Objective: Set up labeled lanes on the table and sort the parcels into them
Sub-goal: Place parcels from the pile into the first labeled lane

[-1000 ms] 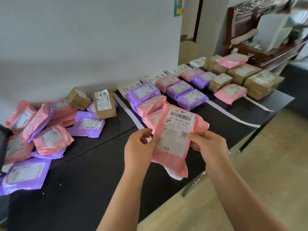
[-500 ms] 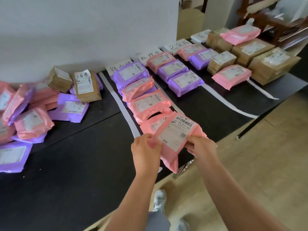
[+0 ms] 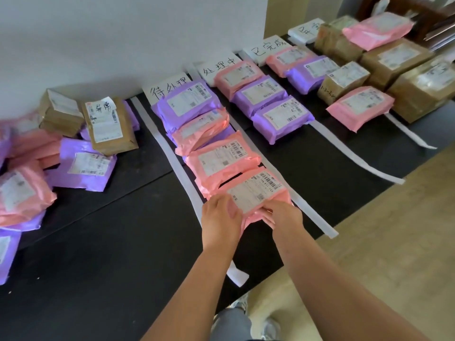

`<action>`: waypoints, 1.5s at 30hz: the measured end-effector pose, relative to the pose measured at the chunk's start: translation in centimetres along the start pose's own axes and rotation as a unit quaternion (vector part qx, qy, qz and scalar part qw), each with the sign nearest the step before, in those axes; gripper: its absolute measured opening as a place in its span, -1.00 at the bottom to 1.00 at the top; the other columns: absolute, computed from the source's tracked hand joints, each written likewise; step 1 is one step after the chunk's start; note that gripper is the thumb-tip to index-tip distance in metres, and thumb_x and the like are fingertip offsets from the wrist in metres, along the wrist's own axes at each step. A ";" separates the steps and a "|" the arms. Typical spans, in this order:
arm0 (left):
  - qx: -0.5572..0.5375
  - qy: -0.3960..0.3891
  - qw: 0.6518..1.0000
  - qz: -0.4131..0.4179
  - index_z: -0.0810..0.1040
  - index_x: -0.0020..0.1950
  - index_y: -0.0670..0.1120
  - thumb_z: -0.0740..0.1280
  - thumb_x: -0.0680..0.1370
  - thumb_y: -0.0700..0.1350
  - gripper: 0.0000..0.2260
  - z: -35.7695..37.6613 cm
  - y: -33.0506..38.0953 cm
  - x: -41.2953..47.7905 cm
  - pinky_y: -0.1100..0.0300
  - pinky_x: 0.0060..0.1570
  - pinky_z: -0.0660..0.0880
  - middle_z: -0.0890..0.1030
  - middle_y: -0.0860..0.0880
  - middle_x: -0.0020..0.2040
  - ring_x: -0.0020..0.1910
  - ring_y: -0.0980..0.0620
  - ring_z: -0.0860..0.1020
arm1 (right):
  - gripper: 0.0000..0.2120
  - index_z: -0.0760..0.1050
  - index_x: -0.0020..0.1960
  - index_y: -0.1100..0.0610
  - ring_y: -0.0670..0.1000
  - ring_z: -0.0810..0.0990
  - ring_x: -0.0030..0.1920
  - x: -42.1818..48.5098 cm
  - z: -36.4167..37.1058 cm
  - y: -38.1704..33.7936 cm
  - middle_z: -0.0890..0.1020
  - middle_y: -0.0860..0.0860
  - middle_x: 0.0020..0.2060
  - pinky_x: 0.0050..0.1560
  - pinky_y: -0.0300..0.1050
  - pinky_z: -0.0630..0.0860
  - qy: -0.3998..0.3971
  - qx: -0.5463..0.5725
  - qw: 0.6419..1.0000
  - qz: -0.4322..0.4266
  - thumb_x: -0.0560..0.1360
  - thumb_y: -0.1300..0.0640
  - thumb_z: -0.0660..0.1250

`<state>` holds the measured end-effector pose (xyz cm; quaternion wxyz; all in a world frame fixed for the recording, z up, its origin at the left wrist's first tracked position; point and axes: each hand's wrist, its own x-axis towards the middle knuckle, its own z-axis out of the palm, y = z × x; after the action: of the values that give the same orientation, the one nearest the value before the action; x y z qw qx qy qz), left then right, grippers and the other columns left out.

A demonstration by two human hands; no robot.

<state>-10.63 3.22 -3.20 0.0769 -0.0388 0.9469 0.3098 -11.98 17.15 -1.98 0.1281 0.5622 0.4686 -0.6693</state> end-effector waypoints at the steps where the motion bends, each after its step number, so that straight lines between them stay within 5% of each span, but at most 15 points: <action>1: 0.025 -0.013 1.000 0.006 0.51 0.28 -0.01 0.34 0.57 -0.02 -0.72 0.3 -0.3 0.4 0.35 0.26 0.25 0.46 0.09 0.31 0.33 0.11 0.36 | -0.90 0.51 0.02 0.37 0.07 0.66 -0.14 0.3 0.2 0.4 0.63 0.19 -0.16 -0.14 -0.19 0.64 -0.038 -0.001 0.999 -0.026 0.50 0.39 0.33; 5: 0.036 -0.043 0.998 0.016 0.46 0.38 -0.06 0.30 0.59 -0.11 -0.65 0.9 -0.8 1.3 0.18 0.39 0.30 0.40 0.04 0.42 0.42 0.04 0.32 | -0.94 0.51 -0.04 0.37 0.08 0.63 -0.22 1.0 0.1 0.9 0.63 0.23 -0.13 -0.34 -0.20 0.60 -0.051 -0.031 0.994 -0.093 0.53 0.40 0.28; 9: 0.065 -0.053 0.996 0.025 0.42 0.44 -0.06 0.27 0.62 -0.12 -0.64 1.3 -1.0 1.3 0.12 0.44 0.26 0.36 0.01 0.47 0.46 0.02 0.28 | -0.86 0.49 0.12 0.06 -0.09 0.59 -0.14 0.9 0.0 0.8 0.59 -0.05 -0.06 -0.22 -0.21 0.50 0.087 -0.264 0.936 -0.215 0.56 0.16 0.34; 11: 0.091 -0.045 0.994 0.029 0.39 0.46 -0.03 0.23 0.64 -0.11 -0.63 1.4 -1.0 1.0 0.13 0.46 0.22 0.33 0.02 0.49 0.48 0.02 0.25 | -0.76 0.46 0.20 -0.02 -0.07 0.55 0.08 0.7 -0.4 1.2 0.52 -0.08 0.12 0.06 -0.09 0.56 0.097 -0.370 0.855 -0.351 0.55 0.13 0.37; 14: 0.155 -0.043 0.985 0.055 0.33 0.49 0.05 0.21 0.65 -0.07 -0.61 1.5 -0.6 0.5 0.07 0.49 0.17 0.27 0.01 0.52 0.51 -0.01 0.20 | -0.60 0.40 0.41 -0.07 -0.01 0.38 0.37 1.4 -0.6 0.9 0.43 -0.06 0.35 0.42 0.01 0.34 0.067 -0.577 0.669 -0.464 0.58 0.05 0.32; 19: 0.176 -0.103 0.978 0.045 0.34 0.49 0.06 0.28 0.61 -0.12 -0.56 2.3 -0.5 0.8 0.03 0.49 0.24 0.29 0.00 0.52 0.48 -0.04 0.27 | -0.59 0.33 0.46 -0.11 0.05 0.29 0.46 2.6 -0.5 0.9 0.36 -0.04 0.44 0.46 0.08 0.21 0.017 -0.686 0.579 -0.441 0.62 0.02 0.23; 25: 0.175 -0.150 0.972 0.049 0.19 0.57 0.03 0.32 0.56 -0.24 -0.38 2.8 -1.3 0.0 -0.01 0.54 0.12 0.12 -0.03 0.59 0.58 -0.06 0.09 | -0.49 0.19 0.54 -0.16 0.07 0.11 0.56 3.1 -1.0 1.7 0.20 -0.05 0.54 0.53 0.13 0.11 -0.004 -0.713 0.571 -0.408 0.63 0.09 0.20; 29: 0.153 -0.152 0.975 0.042 0.17 0.58 0.05 0.28 0.61 -0.18 -0.43 2.7 -1.5 -0.3 0.02 0.55 0.08 0.08 0.01 0.61 0.59 -0.02 0.03 | -0.47 0.16 0.56 -0.12 0.08 0.11 0.56 2.8 -1.2 1.5 0.19 -0.03 0.55 0.53 0.12 0.12 -0.016 -0.715 0.566 -0.410 0.63 0.09 0.21; 36: 0.095 -0.075 0.993 -0.008 0.26 0.55 0.08 0.21 0.64 -0.14 -0.53 0.5 -1.4 -2.6 0.04 0.52 0.20 0.16 0.06 0.60 0.57 0.00 0.13 | -0.53 0.27 0.52 -0.02 0.04 0.36 0.44 0.9 -3.1 1.5 0.39 0.01 0.44 0.45 0.03 0.30 0.007 -0.606 0.647 -0.462 0.63 0.09 0.23; 45: 0.028 0.024 0.998 -0.053 0.26 0.55 0.10 0.26 0.64 -0.07 -0.52 -4.1 -1.3 -7.6 0.03 0.53 0.18 0.15 0.06 0.60 0.58 0.01 0.10 | -0.56 0.34 0.47 -0.01 0.05 0.38 0.43 -3.3 -2.3 3.3 0.44 0.01 0.40 0.44 0.04 0.33 -0.010 -0.577 0.631 -0.518 0.61 0.06 0.29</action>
<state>-3.48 -0.10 0.60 0.0716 -0.0941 0.9534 0.2777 -7.12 16.08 -0.51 0.0628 0.0318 0.9720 -0.2241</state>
